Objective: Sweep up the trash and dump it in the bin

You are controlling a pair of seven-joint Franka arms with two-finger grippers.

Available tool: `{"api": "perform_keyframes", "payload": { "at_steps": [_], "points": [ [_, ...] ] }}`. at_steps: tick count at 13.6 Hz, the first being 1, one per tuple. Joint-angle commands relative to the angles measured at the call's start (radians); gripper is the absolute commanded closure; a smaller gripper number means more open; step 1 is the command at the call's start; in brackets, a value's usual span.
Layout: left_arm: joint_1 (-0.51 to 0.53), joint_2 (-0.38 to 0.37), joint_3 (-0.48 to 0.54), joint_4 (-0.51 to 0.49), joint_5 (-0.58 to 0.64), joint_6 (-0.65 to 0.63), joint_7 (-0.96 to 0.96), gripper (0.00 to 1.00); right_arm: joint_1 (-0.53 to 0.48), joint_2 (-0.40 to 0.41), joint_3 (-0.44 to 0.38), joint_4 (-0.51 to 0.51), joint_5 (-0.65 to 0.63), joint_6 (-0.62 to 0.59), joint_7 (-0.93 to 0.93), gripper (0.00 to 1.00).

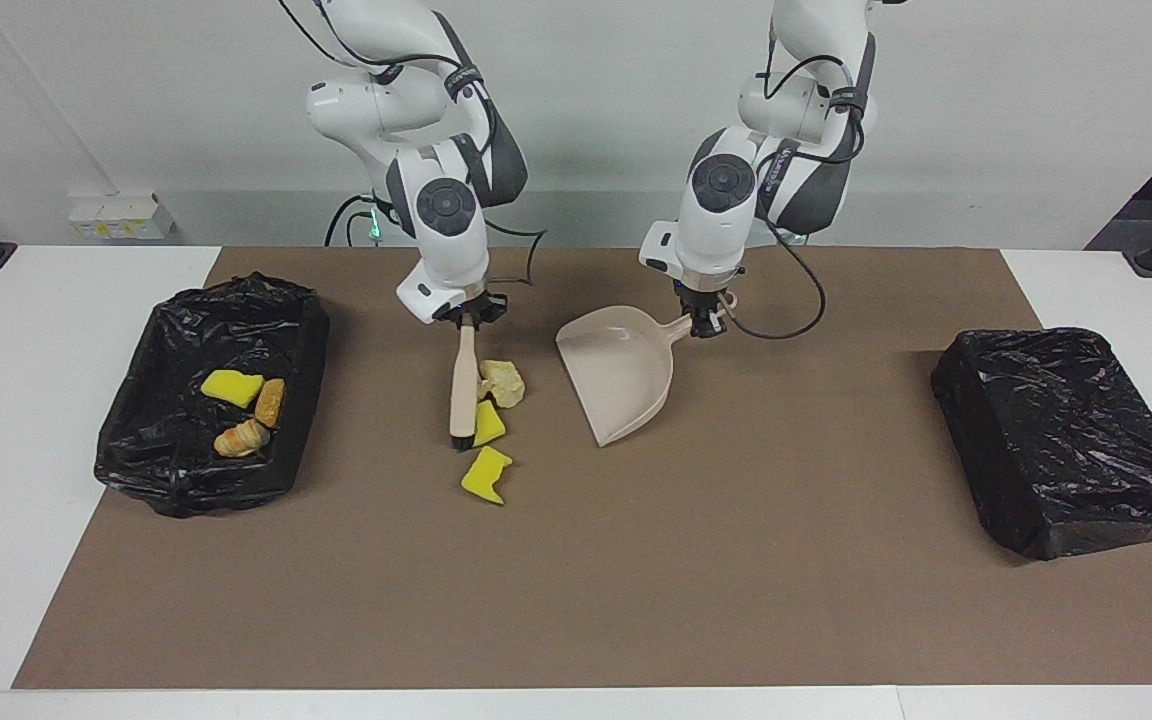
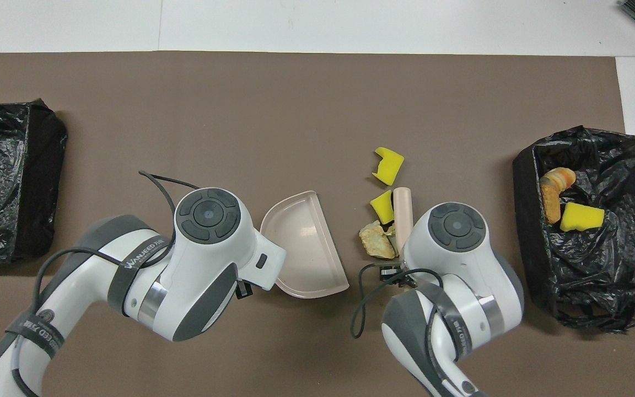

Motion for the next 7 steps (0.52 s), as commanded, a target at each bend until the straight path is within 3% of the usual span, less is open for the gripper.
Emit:
{"api": "perform_keyframes", "payload": {
  "at_steps": [1,3,5,7],
  "points": [
    [-0.024,-0.055,0.008,-0.077,-0.013,0.035,0.034,1.0,0.07,0.062,0.004,0.028,0.086,0.05,0.068,1.0],
    [-0.05,-0.06,0.007,-0.079,-0.013,0.058,0.033,1.0,0.098,0.065,0.005,0.043,0.192,0.053,0.021,1.0],
    [-0.047,-0.058,0.008,-0.079,-0.013,0.072,0.033,1.0,0.111,0.065,0.005,0.064,0.289,0.017,-0.209,1.0],
    [-0.03,-0.051,0.01,-0.077,-0.013,0.108,0.028,1.0,0.099,0.05,0.001,0.106,0.328,-0.107,-0.281,1.0]
  ]
}}
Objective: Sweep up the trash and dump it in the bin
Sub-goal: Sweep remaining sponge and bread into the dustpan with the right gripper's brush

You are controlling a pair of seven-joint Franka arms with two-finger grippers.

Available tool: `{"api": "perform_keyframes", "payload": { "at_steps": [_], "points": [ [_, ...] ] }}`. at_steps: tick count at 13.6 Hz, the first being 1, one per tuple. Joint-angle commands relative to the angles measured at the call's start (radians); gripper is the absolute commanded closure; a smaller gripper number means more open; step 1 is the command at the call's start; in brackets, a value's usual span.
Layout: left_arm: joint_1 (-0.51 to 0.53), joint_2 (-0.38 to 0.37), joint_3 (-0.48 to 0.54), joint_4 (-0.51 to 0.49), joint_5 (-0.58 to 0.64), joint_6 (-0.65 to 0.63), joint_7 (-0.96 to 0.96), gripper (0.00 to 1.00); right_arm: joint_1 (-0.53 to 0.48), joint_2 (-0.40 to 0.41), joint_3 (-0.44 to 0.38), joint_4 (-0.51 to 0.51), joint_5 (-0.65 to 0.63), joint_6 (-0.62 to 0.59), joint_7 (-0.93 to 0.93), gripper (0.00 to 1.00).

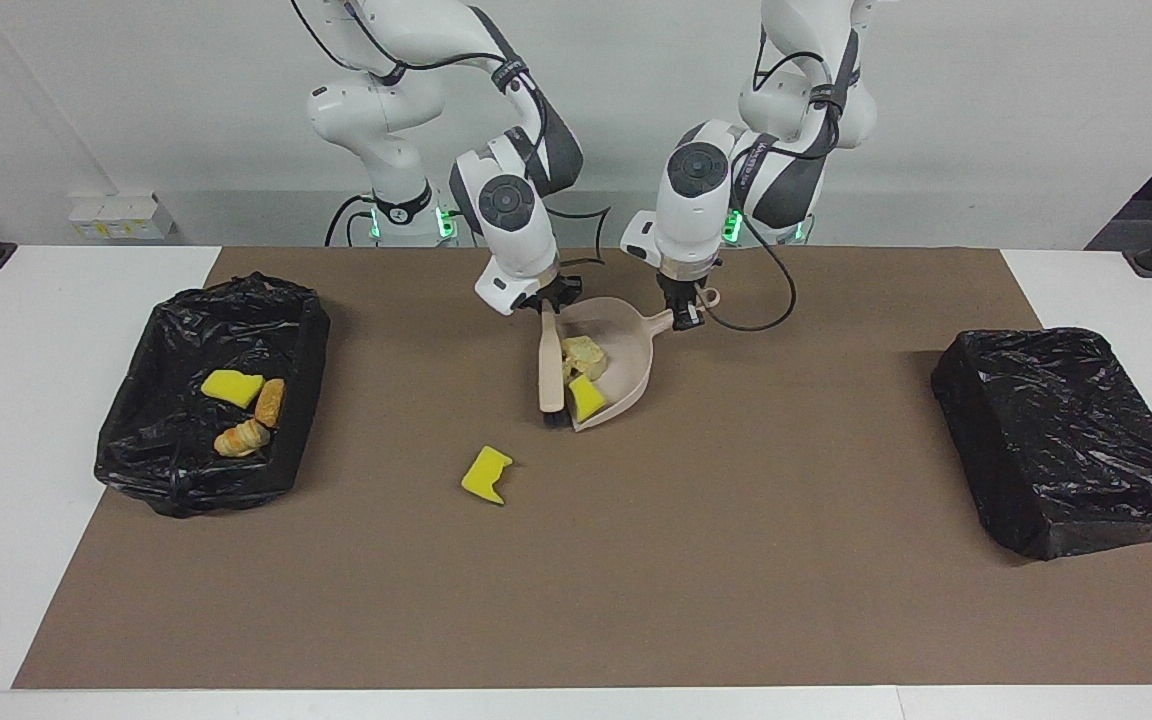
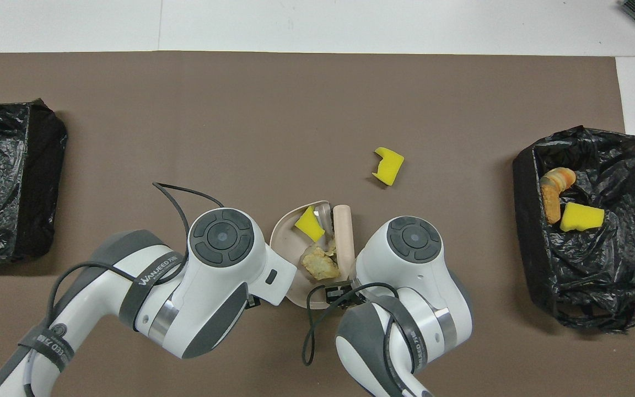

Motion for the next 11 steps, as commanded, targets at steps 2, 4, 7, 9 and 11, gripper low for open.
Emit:
{"api": "perform_keyframes", "payload": {
  "at_steps": [2,4,7,9,11],
  "points": [
    [0.017,-0.019,0.011,-0.035,-0.013,0.088,0.019,1.0,-0.021,-0.026,-0.005,0.091,0.053,-0.2,-0.095,1.0],
    [0.029,-0.018,0.014,-0.035,-0.013,0.096,0.031,1.0,-0.057,-0.036,-0.008,0.105,0.026,-0.226,-0.08,1.0],
    [0.091,0.008,0.012,-0.02,-0.014,0.134,0.025,1.0,-0.079,-0.014,-0.008,0.149,-0.164,-0.219,-0.069,1.0],
    [0.121,0.029,0.014,0.002,-0.016,0.163,0.025,1.0,-0.122,0.032,-0.008,0.218,-0.286,-0.233,-0.069,1.0],
    [0.145,0.077,0.014,0.071,-0.02,0.154,0.028,1.0,-0.191,0.058,-0.004,0.24,-0.405,-0.201,-0.093,1.0]
  ]
}}
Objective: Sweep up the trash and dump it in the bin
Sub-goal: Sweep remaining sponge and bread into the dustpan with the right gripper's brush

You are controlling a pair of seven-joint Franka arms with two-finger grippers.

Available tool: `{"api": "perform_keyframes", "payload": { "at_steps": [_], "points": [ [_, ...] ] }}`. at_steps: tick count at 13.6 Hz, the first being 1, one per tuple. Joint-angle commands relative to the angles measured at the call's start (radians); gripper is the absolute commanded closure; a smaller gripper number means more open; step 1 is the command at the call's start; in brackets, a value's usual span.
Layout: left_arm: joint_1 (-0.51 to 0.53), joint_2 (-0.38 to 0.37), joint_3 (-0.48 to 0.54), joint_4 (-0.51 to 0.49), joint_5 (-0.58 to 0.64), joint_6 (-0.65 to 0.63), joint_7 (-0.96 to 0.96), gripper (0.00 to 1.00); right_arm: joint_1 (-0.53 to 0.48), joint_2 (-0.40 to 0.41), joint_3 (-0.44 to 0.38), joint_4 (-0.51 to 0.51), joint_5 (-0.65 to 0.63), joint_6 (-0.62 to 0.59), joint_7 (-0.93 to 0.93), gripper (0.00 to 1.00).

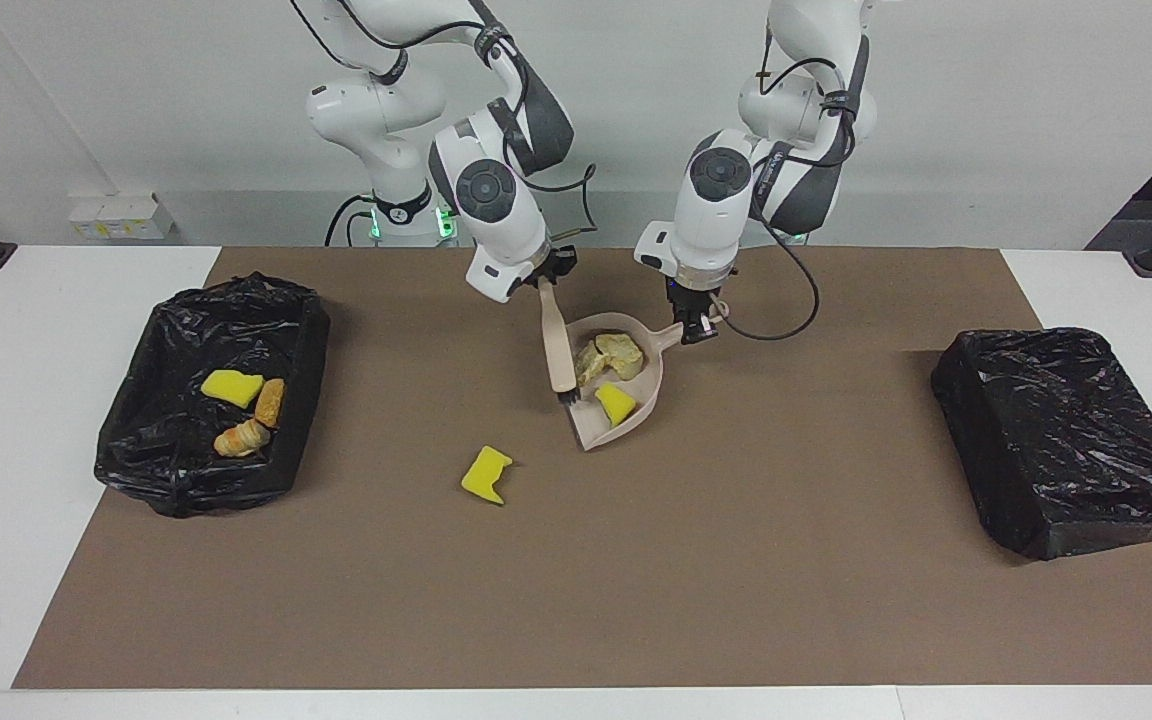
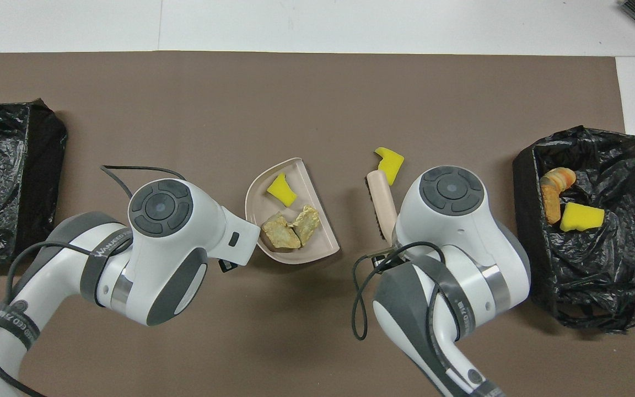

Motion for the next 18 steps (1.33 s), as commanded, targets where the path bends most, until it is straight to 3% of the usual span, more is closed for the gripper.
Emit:
{"api": "perform_keyframes", "payload": {
  "at_steps": [1,2,4,6,13,18],
  "points": [
    [0.025,0.092,-0.006,0.112,-0.017,-0.005,0.019,1.0,-0.078,0.074,0.01,0.087,-0.11,0.008,-0.084,1.0],
    [0.019,0.142,-0.006,0.15,-0.017,0.007,0.019,1.0,-0.107,0.097,0.01,0.12,-0.145,0.008,-0.11,1.0],
    [0.019,0.158,-0.008,0.171,-0.014,0.013,0.072,1.0,-0.149,0.18,0.012,0.188,-0.242,0.015,-0.124,1.0],
    [0.023,0.155,-0.009,0.165,-0.02,0.007,0.149,1.0,-0.135,0.243,0.015,0.21,-0.255,0.031,-0.121,1.0],
    [-0.001,0.148,-0.008,0.149,-0.023,-0.011,0.134,1.0,-0.013,0.227,0.044,0.158,0.149,0.064,-0.304,1.0],
    [0.007,0.135,-0.009,0.142,-0.023,-0.05,0.155,1.0,0.02,0.193,0.049,0.122,0.215,0.012,-0.302,1.0]
  ]
}}
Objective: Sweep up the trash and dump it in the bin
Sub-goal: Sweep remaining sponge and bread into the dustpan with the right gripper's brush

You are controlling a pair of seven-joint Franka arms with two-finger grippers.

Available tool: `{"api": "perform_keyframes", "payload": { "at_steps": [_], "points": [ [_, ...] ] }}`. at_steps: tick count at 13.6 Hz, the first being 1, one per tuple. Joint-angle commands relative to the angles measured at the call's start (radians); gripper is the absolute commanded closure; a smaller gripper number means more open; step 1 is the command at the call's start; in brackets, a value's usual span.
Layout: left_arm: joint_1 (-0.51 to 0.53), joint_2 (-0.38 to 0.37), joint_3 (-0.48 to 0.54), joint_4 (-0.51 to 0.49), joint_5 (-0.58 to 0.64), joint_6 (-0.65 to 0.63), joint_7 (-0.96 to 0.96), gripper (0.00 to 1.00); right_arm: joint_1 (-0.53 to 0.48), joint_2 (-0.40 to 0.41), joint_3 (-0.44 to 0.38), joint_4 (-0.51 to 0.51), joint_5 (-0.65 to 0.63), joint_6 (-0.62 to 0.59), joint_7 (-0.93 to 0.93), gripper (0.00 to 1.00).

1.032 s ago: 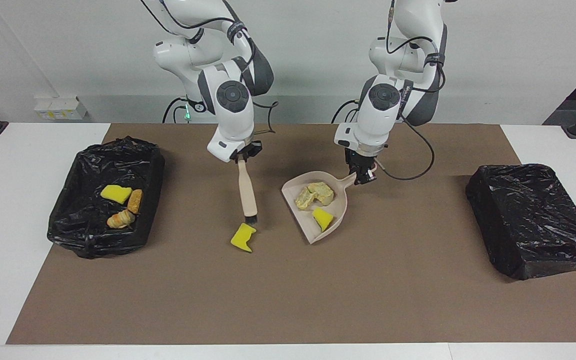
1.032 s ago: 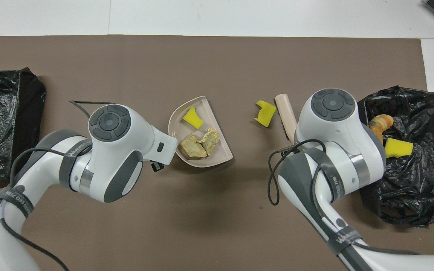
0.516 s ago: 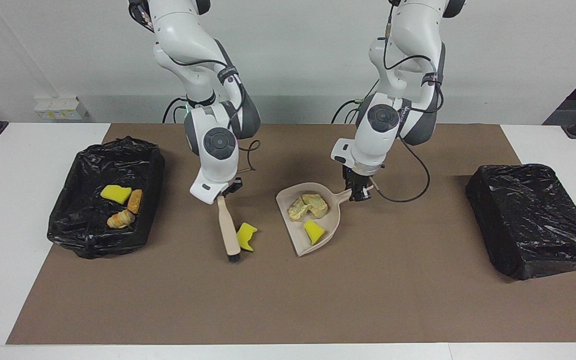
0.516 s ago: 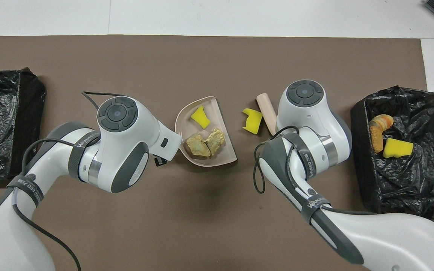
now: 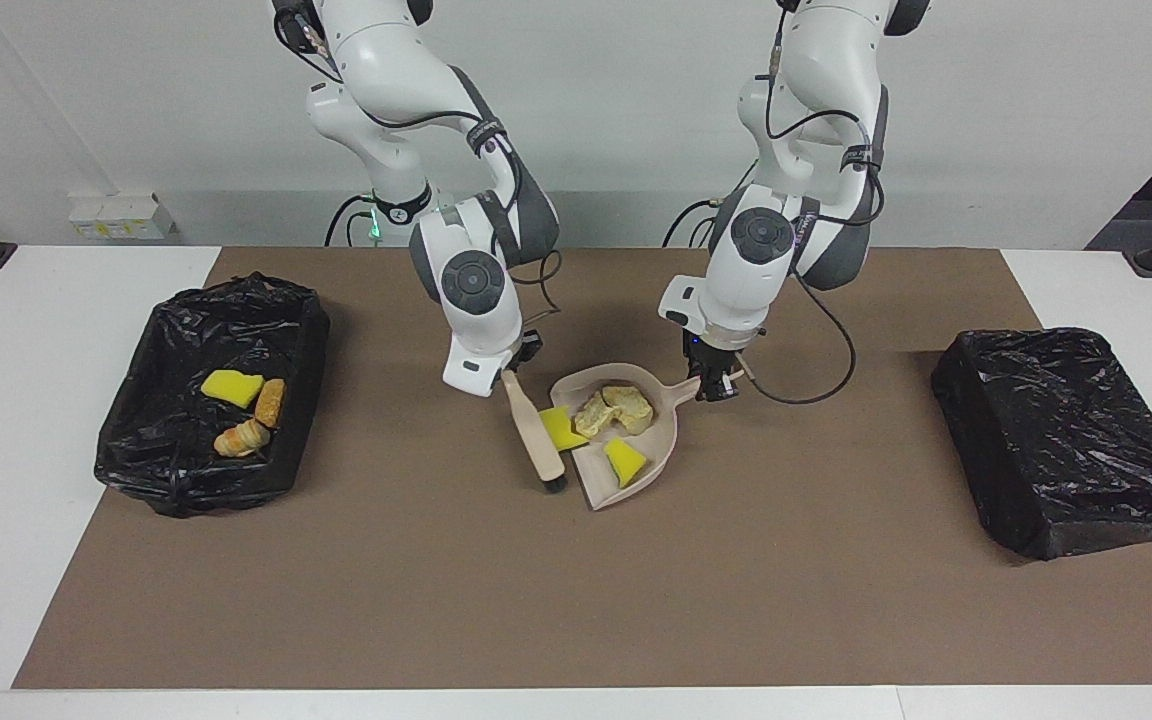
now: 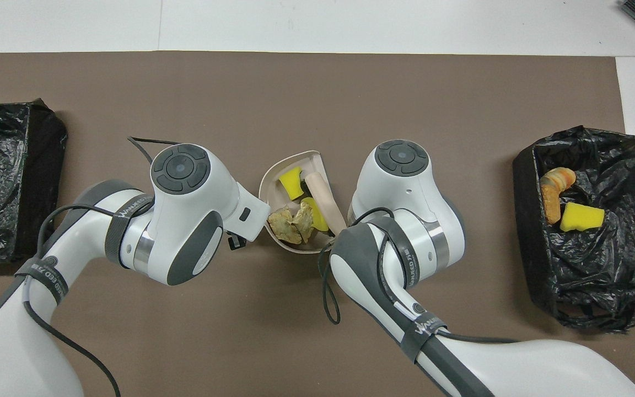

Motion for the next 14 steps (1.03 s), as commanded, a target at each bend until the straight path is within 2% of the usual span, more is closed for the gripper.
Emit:
{"api": "perform_keyframes", "payload": {
  "at_steps": [1,3,8,11,14],
  "points": [
    [0.003,-0.023,0.005,-0.014,-0.017,-0.011,0.048,1.0,-0.029,-0.04,0.004,-0.05,0.037,-0.023,-0.027,1.0],
    [0.016,-0.026,0.005,-0.023,-0.017,0.016,0.12,1.0,-0.062,-0.043,-0.001,-0.038,0.026,-0.061,-0.025,1.0],
    [0.029,-0.032,0.003,-0.047,-0.017,0.085,0.132,1.0,-0.13,-0.054,-0.004,-0.038,0.021,-0.073,-0.024,1.0],
    [0.061,-0.04,0.003,-0.038,-0.047,0.085,0.21,1.0,-0.15,-0.074,-0.007,-0.028,0.017,-0.101,-0.009,1.0],
    [0.15,-0.092,0.003,-0.034,-0.092,0.041,0.377,1.0,-0.17,-0.101,-0.01,0.01,-0.002,-0.153,0.12,1.0]
  ]
}}
